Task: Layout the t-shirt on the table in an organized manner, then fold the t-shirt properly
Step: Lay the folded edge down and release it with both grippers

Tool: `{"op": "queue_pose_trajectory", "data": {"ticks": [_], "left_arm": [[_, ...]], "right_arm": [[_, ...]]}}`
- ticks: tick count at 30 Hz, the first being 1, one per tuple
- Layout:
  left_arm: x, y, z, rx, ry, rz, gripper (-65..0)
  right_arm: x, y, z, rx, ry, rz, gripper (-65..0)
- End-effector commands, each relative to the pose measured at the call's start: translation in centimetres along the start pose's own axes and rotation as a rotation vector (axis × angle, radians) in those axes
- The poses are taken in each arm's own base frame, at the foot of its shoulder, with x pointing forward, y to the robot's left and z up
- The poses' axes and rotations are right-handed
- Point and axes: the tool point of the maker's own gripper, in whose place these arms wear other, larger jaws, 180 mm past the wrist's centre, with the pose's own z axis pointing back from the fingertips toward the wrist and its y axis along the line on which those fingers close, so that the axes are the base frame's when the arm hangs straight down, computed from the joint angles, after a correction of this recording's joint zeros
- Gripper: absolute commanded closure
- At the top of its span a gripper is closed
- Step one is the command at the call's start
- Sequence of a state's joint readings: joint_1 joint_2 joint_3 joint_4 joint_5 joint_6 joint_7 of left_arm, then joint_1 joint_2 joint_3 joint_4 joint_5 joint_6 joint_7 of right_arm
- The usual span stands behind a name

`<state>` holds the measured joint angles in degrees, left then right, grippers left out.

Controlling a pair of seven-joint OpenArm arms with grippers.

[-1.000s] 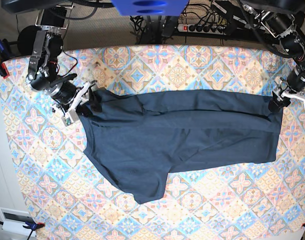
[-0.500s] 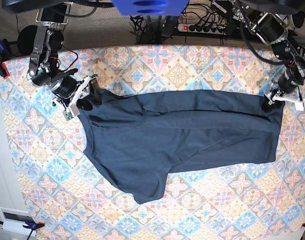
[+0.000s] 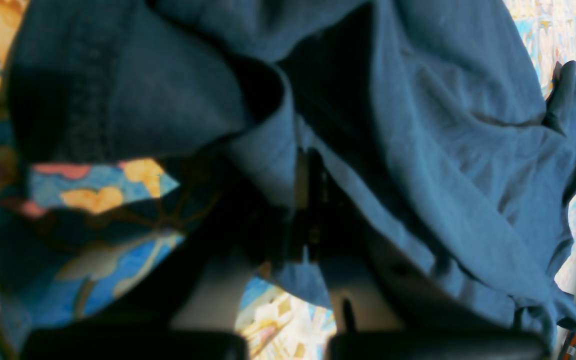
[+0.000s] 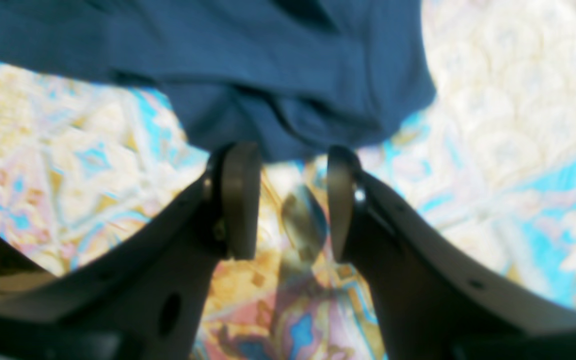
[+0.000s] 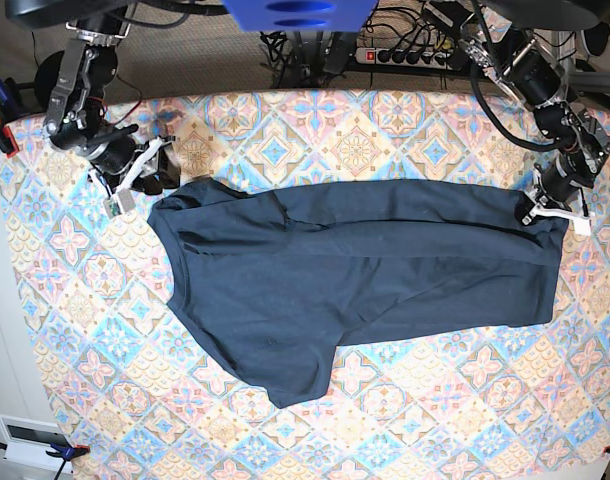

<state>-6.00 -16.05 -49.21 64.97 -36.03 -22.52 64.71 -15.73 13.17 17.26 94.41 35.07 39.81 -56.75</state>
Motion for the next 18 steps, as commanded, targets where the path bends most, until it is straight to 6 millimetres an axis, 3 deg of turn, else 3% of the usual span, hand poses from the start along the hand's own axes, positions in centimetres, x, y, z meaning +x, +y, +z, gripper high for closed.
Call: {"op": "queue_pose_trajectory", "data": {"ticks": [1, 10, 18], "left_arm": [[2.0, -0.4, 0.6, -0.010, -0.045, -0.020, 0.0], [1.8, -0.1, 0.7, -0.004, -0.041, -0.019, 0.0], [1.4, 0.3, 0.8, 0.003, -0.033, -0.017, 0.0]], "right_arm": [[0.5, -0.4, 0.2, 0.001, -0.021, -0.004, -22.2], [0.7, -2.1, -1.9, 0.011, -0.016, -0.083, -22.2], [2.9, -2.0, -2.3, 0.044, -0.079, -0.112, -22.2]]}}
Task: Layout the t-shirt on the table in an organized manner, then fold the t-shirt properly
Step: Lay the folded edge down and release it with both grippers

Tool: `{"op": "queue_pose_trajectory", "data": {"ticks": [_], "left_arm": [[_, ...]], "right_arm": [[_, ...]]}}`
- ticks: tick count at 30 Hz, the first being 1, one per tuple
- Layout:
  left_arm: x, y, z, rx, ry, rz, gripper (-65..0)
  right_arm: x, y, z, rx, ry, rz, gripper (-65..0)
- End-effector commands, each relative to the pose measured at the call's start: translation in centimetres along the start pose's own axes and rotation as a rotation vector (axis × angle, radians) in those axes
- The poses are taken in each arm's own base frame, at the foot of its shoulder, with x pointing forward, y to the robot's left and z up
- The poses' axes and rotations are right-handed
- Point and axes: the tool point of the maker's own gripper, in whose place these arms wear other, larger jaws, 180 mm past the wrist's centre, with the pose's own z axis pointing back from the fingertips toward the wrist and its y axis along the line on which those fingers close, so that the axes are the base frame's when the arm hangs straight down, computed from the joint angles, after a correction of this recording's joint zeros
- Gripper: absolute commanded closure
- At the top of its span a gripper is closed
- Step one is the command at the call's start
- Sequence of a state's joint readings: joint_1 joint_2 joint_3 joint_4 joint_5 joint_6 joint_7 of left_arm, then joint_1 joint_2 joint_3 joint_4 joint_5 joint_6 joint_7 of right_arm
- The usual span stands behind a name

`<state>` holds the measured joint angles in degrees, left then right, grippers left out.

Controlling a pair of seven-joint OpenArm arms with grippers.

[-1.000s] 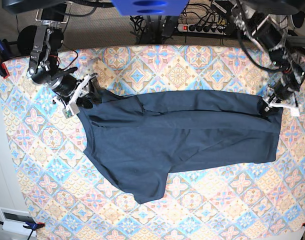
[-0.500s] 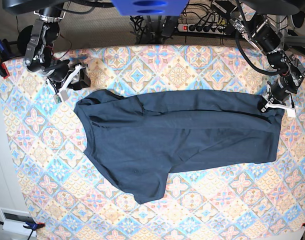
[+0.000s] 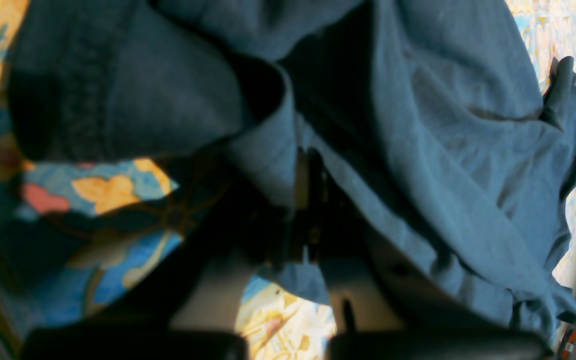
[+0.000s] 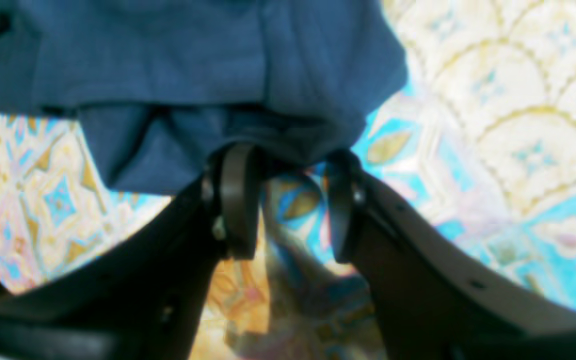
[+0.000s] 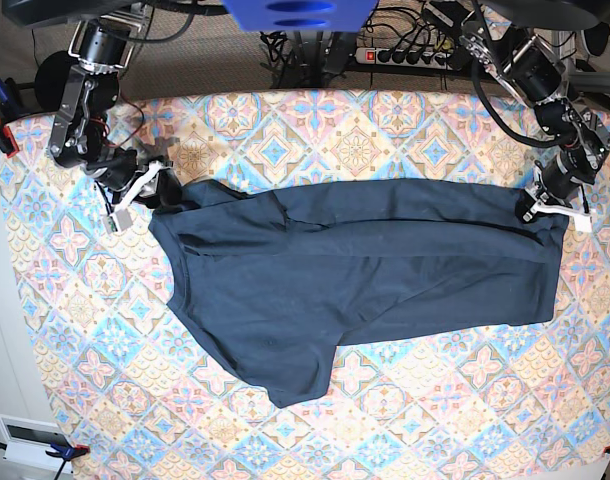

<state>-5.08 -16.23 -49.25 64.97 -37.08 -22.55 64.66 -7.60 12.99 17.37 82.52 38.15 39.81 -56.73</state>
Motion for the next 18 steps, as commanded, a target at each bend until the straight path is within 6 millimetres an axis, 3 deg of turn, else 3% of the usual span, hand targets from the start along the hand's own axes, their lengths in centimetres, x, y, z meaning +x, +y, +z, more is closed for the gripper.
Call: {"op": "queue_pose_trajectory", "data": {"ticks": [1, 5, 8, 18], "left_arm": [[1.6, 0.0, 0.6, 0.005, -0.033, -0.026, 0.0], [1.7, -0.1, 0.6, 0.004, -0.034, -0.026, 0.0], [1.8, -0.1, 0.6, 0.003, -0.035, -0.026, 0.0], [1.8, -0.2, 0.6, 0.002, -0.036, -0.026, 0.0]], "right_arm": [[1.6, 0.0, 0.5, 0.008, -0.049, 0.012, -22.2], [3.1, -0.1, 0.0, 0.015, -0.075, 0.012, -22.2], [2.6, -0.6, -0.5, 0.019, -0.062, -0.018, -22.2], [3.8, -1.2, -1.6, 0.029, -0.076, -0.051, -19.9]]}}
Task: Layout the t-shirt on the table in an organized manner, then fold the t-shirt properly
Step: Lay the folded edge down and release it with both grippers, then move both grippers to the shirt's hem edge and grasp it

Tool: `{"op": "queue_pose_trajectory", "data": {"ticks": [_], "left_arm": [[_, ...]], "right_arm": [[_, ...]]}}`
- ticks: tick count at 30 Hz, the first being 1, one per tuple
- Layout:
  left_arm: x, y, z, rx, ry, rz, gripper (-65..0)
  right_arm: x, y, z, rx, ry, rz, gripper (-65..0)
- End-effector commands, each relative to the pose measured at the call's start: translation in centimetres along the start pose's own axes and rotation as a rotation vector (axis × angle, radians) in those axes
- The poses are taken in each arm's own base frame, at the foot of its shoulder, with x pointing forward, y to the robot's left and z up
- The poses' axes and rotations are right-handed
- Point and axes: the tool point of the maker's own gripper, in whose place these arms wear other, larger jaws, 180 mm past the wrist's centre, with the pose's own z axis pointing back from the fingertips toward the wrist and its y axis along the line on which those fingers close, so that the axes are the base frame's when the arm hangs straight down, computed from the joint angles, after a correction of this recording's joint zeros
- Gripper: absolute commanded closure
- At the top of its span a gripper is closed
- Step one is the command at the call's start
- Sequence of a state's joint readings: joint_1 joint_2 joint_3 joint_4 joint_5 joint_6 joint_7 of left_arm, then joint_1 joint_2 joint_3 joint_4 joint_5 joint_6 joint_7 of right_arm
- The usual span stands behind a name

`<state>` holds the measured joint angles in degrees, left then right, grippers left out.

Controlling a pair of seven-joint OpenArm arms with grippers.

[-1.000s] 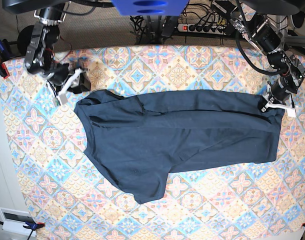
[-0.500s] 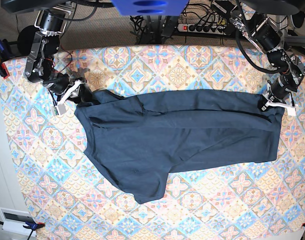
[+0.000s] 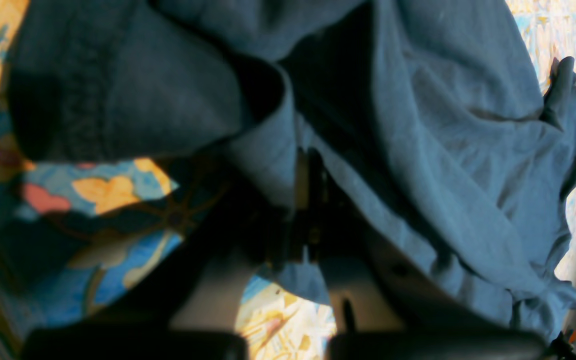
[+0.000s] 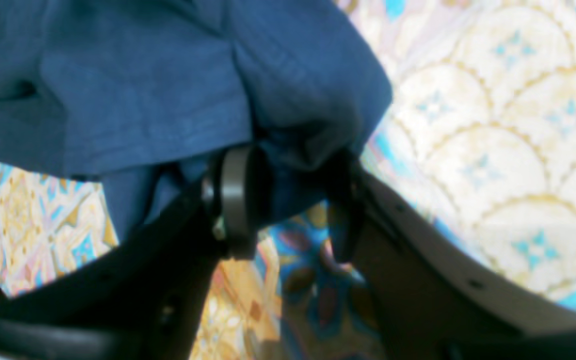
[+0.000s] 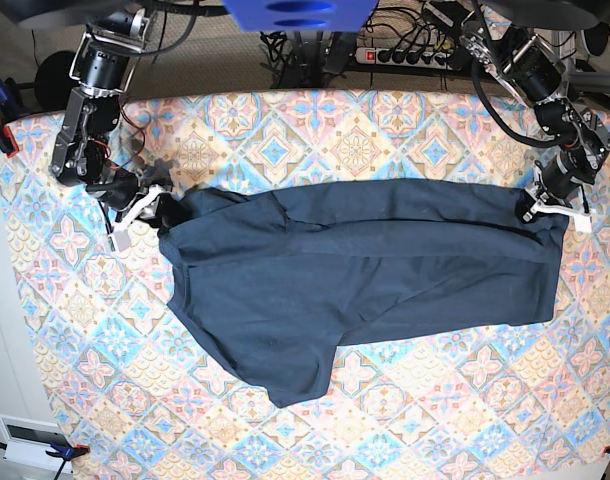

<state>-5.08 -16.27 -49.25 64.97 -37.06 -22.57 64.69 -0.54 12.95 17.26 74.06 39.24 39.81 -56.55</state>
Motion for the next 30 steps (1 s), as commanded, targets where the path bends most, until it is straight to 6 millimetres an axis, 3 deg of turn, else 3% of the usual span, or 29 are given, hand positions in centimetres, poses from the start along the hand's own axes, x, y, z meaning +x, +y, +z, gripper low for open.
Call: {"op": "queue_pose_trajectory", "data": {"ticks": [1, 4, 5, 9, 10, 13, 16, 30], "left_arm": [[1.8, -0.2, 0.5, 0.002, -0.036, -0.025, 0.0], [1.8, -0.2, 0.5, 0.002, -0.036, -0.025, 0.0], [1.9, -0.1, 0.7, 0.005, -0.038, -0.028, 0.0], [2.8, 0.6, 1.3, 0.023, -0.046, -0.046, 0.0], [2.8, 0.5, 1.4, 0.021, -0.040, -0.047, 0.0], [3.4, 0.7, 2.9, 0.019, -0.028, -0.073, 0.0], [3.8, 0.2, 4.6, 0.009, -0.064, -0.116, 0.0], [1.6, 2.0, 8.7, 0.095, -0.036, -0.241, 0.0]], "right_arm": [[1.4, -0.2, 0.4, 0.000, -0.039, 0.014, -16.7], [1.5, -0.2, 0.4, 0.000, -0.039, 0.017, -1.1], [1.6, -0.1, 0.5, 0.000, -0.040, 0.021, 0.0], [2.4, 0.2, 0.9, 0.001, -0.066, 0.039, -1.0], [3.3, 0.4, 1.4, -0.001, -0.093, 0.055, -1.1], [2.5, 0.1, 3.8, -0.026, -0.130, 0.044, -1.1], [3.0, 0.5, 5.5, -0.030, -0.174, 0.057, -1.1], [-2.8, 3.4, 10.3, -0.033, -0.099, 0.086, -1.1]]}}
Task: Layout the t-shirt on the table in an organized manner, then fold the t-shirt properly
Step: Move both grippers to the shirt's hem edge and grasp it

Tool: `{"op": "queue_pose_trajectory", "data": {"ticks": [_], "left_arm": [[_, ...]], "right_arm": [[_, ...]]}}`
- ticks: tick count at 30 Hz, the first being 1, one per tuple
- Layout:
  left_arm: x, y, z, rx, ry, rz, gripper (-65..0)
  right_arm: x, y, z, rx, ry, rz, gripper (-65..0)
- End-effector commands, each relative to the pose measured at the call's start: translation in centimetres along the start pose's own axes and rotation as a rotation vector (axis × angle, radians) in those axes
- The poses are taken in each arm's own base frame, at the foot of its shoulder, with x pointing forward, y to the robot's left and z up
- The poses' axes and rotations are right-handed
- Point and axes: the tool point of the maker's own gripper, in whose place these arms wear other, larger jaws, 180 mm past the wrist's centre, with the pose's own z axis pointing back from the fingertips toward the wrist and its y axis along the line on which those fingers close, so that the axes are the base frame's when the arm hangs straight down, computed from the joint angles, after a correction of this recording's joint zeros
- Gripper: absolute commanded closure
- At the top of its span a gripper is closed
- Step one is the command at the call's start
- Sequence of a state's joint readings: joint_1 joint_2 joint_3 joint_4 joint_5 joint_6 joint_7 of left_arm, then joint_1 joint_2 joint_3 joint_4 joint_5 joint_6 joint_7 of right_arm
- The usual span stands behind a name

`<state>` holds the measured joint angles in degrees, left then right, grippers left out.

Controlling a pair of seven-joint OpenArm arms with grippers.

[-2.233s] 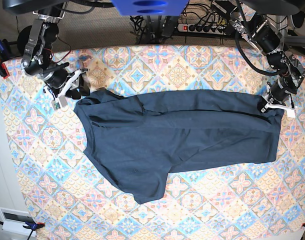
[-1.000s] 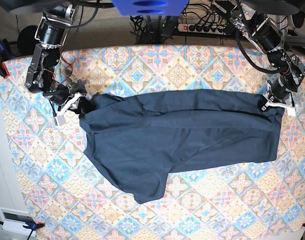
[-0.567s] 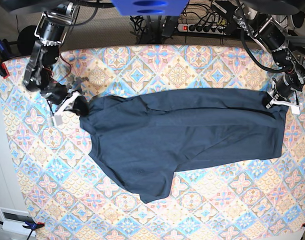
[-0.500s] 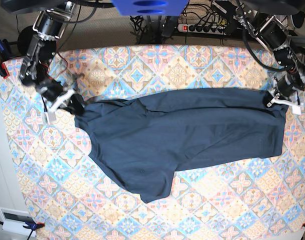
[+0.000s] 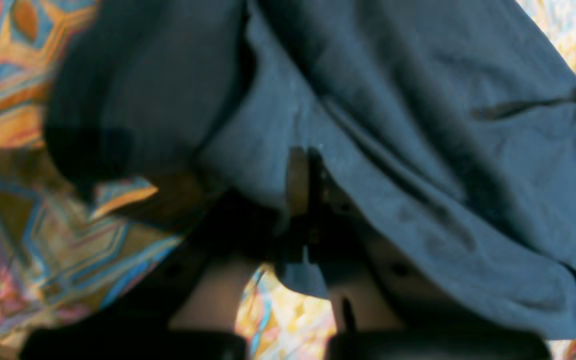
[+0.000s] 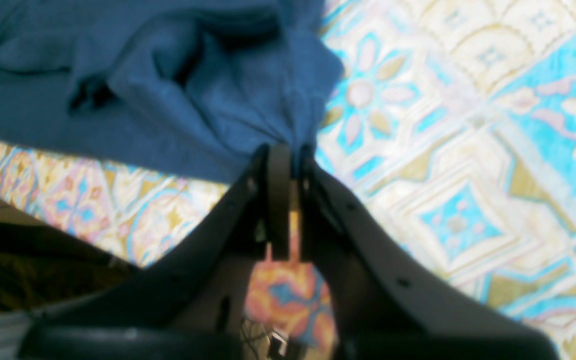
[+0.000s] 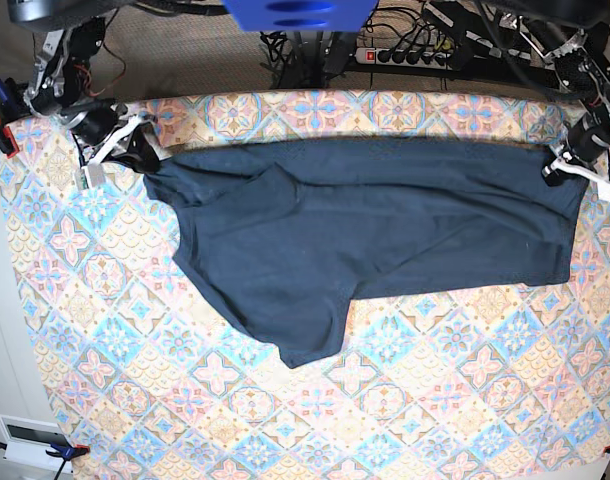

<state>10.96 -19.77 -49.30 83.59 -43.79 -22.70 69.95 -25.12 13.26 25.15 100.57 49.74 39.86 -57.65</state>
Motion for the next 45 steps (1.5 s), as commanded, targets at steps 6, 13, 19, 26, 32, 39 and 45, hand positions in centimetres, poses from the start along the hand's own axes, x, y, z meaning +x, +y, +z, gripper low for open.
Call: {"op": "queue_pose_trajectory", "data": {"ticks": [6, 13, 19, 26, 32, 39, 45], "left_arm": [[0.7, 1.0, 1.0, 0.028, -0.022, -0.025, 0.0], [-1.0, 1.9, 1.4, 0.051, 0.017, -0.022, 0.0], [-3.6, 3.1, 2.2, 0.080, 0.109, -0.022, 0.0], [-4.9, 4.0, 3.3, 0.105, 0.193, -0.038, -31.8], [-2.2, 4.9, 5.0, 0.101, 0.135, -0.047, -43.8], [5.1, 4.5, 6.7, 0.055, -0.087, 0.000, -43.8], [10.6, 2.9, 4.9, 0.090, -0.185, -0.034, -43.8]], "right_arm": [[-1.5, -1.7, 3.1, -0.074, 0.006, -0.025, -1.1], [-2.3, -2.8, 4.3, -0.101, 0.057, -0.001, -0.9], [-2.9, -2.9, 4.6, -0.106, 0.105, 0.002, -1.0], [-2.7, -2.8, 4.4, -0.104, 0.099, 0.007, -1.1], [-2.5, -2.9, 4.4, -0.105, 0.090, 0.008, -3.8], [1.4, -2.9, 3.0, -0.091, 0.003, 0.051, -15.0], [4.8, -2.4, 1.7, -0.066, -0.069, 0.092, -14.9]]}}
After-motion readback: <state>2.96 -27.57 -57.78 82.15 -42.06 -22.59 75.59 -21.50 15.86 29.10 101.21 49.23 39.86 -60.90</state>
